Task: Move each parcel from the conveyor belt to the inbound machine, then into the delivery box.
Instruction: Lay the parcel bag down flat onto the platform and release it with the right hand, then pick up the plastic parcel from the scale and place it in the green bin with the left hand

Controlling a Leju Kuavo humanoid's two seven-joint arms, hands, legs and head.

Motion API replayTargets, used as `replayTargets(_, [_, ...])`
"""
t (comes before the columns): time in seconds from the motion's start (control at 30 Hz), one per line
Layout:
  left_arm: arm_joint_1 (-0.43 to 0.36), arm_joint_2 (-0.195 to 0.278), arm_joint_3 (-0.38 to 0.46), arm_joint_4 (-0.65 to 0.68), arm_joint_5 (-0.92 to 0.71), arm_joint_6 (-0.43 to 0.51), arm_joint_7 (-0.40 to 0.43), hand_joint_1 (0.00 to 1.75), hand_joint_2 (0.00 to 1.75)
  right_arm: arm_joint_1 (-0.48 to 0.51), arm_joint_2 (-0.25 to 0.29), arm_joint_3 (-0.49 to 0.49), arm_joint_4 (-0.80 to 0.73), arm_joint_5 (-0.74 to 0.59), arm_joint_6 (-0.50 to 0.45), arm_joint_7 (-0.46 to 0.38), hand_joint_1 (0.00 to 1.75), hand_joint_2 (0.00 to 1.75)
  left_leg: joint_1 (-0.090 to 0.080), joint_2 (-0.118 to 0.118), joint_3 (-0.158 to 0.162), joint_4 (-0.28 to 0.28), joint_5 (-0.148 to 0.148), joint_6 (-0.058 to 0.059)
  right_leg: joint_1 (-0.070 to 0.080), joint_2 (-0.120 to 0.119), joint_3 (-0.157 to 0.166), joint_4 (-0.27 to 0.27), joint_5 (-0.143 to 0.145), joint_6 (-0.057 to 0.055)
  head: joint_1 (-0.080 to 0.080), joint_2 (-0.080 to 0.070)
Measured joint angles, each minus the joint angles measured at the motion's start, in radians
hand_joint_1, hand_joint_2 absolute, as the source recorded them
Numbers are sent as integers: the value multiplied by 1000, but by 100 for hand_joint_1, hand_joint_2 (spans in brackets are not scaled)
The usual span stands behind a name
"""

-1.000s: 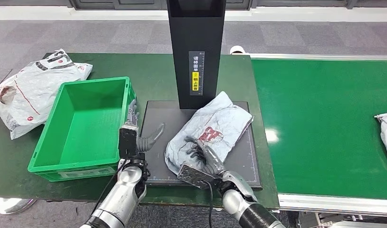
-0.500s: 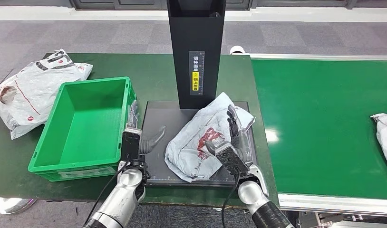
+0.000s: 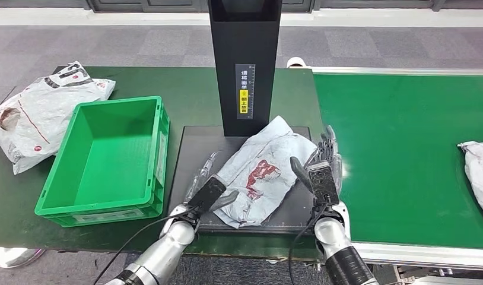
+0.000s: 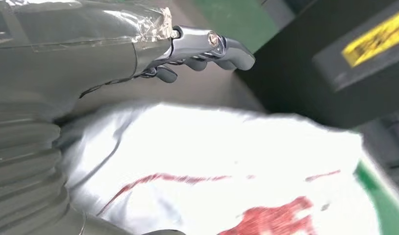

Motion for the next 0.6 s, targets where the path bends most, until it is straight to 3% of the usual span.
replayTargets(0.07, [-12, -1, -27, 41, -68, -1, 41, 1, 175, 0, 1, -11, 2, -4, 0, 4, 0, 175, 0, 0, 0, 0, 0, 0, 0, 0, 0, 0, 0, 0, 0, 0])
replayTargets(0.2, [-53, -8, -102, 133, -242, -8, 148, 175, 175, 1, 2, -26, 8, 2, 13, 22, 0, 175, 0, -2, 0, 0, 0, 0, 0, -3, 2, 0, -1, 0, 0, 0])
replayTargets(0.4, [-123, -19, -200, 221, -380, -18, 265, 175, 175, 18, 5, -28, 12, 35, 28, 38, 0, 175, 0, -4, 6, 0, -2, 3, 0, -6, 10, 0, -3, 2, 0, 0])
replayTargets(0.6, [-163, -19, -225, 256, -391, -22, 274, 175, 175, 35, 8, -28, 12, 43, 31, 46, 0, 175, 0, -3, 10, 0, -2, 3, 0, -6, 13, 0, -3, 2, 0, 0])
